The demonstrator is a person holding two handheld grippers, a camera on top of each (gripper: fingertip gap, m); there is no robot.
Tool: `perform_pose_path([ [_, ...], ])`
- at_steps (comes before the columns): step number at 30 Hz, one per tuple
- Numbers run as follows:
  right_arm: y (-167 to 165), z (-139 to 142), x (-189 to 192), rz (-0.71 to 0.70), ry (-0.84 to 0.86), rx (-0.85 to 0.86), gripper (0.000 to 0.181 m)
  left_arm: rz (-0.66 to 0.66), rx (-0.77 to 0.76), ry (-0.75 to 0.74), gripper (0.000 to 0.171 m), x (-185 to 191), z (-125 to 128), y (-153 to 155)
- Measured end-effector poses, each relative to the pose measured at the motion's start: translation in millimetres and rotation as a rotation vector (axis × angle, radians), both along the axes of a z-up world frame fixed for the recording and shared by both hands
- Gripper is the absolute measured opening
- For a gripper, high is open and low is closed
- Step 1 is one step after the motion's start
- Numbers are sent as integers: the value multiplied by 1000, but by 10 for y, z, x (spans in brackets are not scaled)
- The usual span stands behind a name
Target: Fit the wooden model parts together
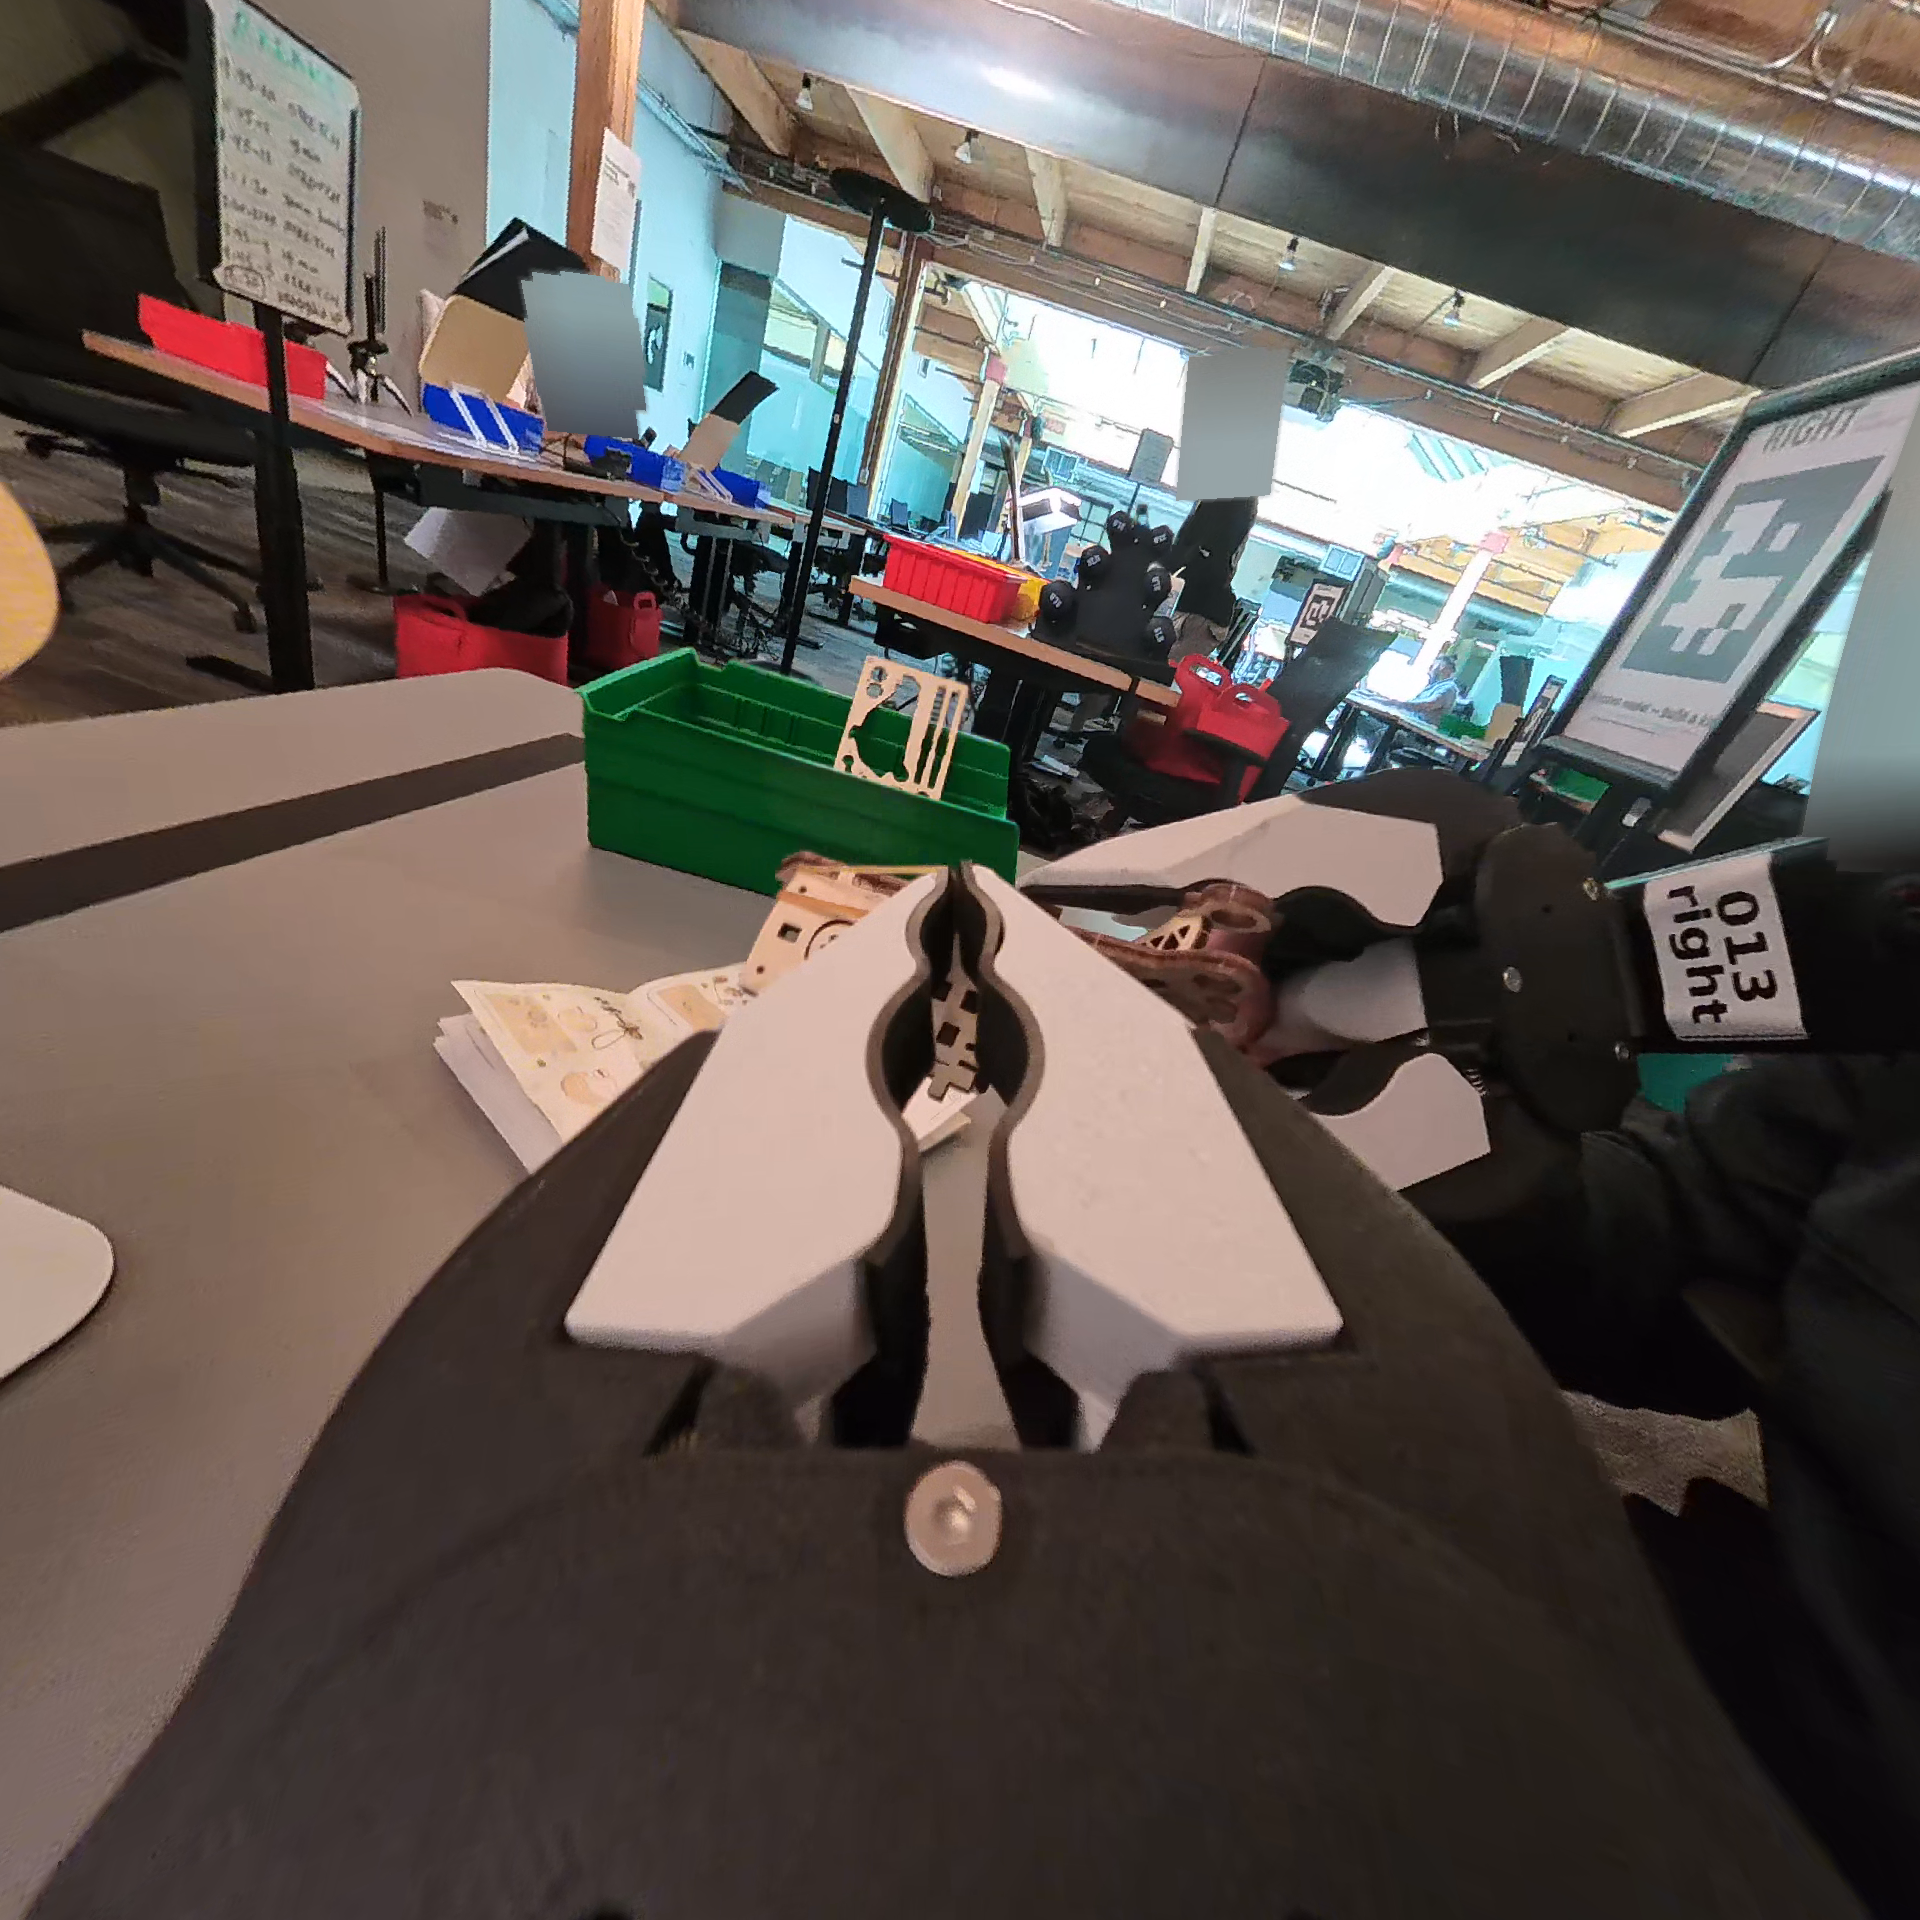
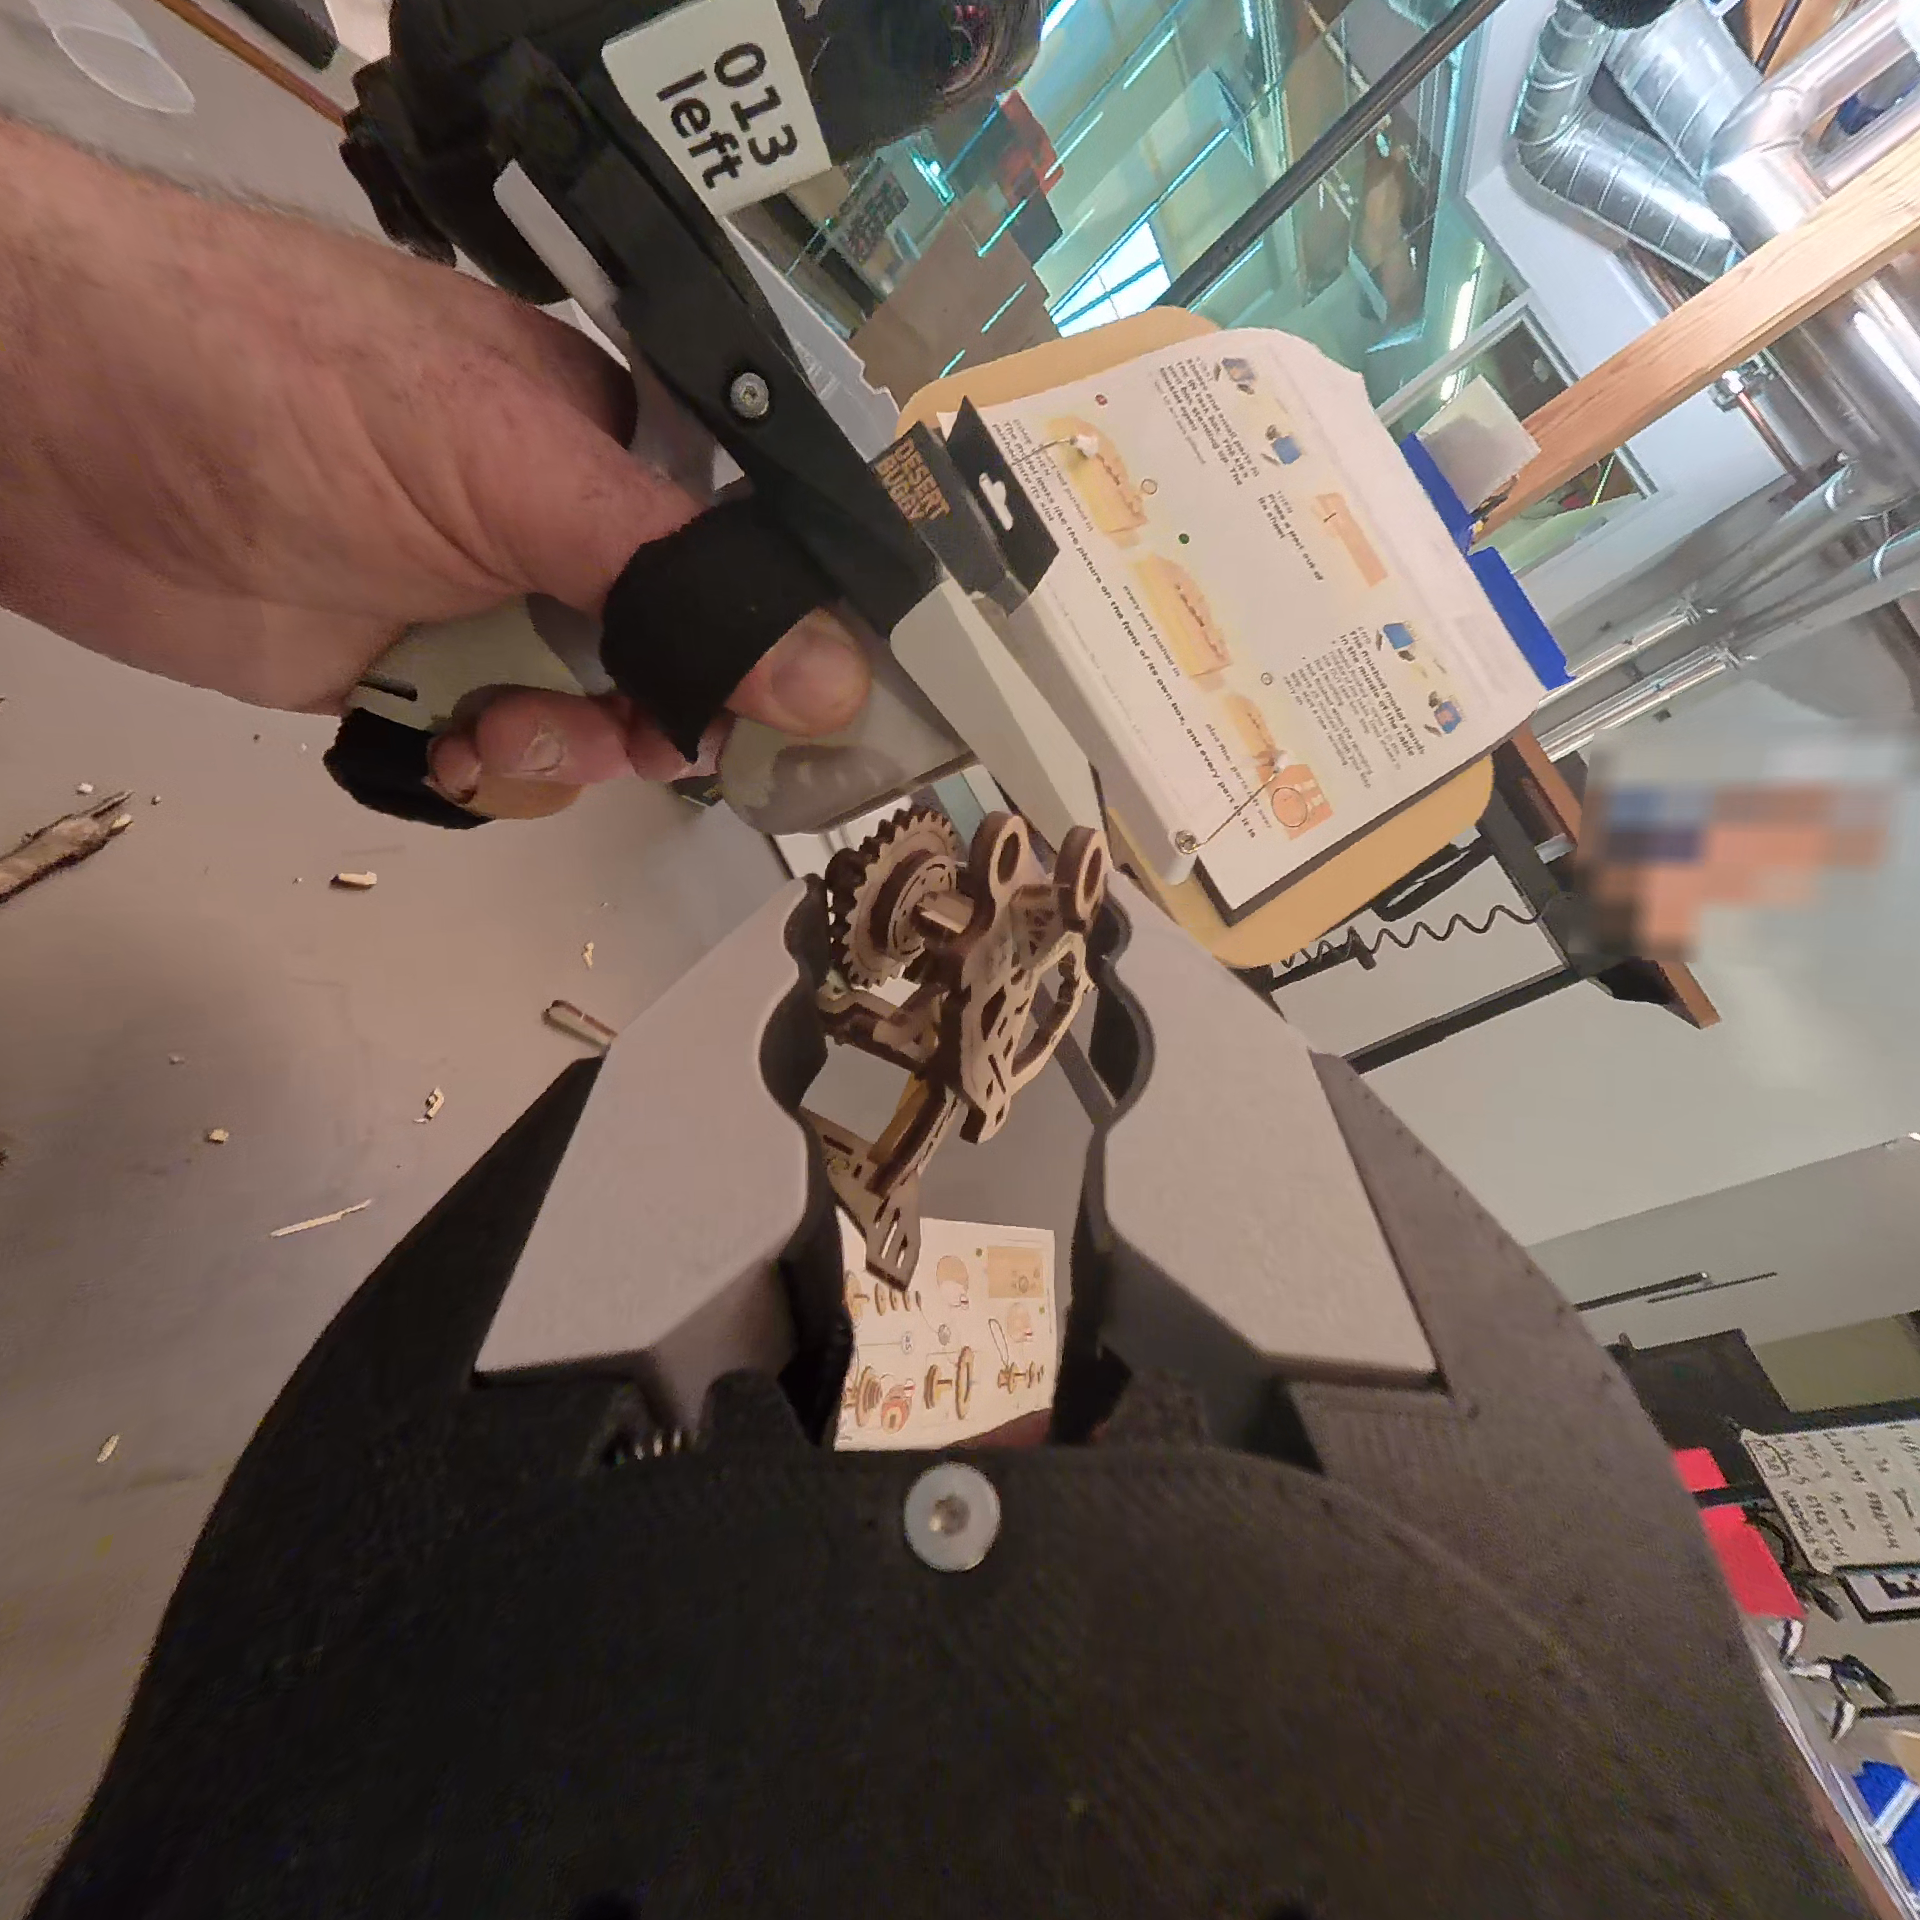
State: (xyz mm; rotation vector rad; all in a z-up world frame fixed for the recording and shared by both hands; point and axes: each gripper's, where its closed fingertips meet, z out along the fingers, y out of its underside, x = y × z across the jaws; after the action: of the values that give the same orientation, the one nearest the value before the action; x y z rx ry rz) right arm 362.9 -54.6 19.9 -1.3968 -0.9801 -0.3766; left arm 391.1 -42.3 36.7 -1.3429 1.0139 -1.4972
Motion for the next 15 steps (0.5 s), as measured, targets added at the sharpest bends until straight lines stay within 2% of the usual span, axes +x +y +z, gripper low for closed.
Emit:
perform_pose_path([
  [7,65,-178,-24,27,23,-71,45,6,-83,27,0,19,-188,70],
  [15,49,-517,-2,46,89,-192,45,17,-151,180,0,57,-603,114],
])
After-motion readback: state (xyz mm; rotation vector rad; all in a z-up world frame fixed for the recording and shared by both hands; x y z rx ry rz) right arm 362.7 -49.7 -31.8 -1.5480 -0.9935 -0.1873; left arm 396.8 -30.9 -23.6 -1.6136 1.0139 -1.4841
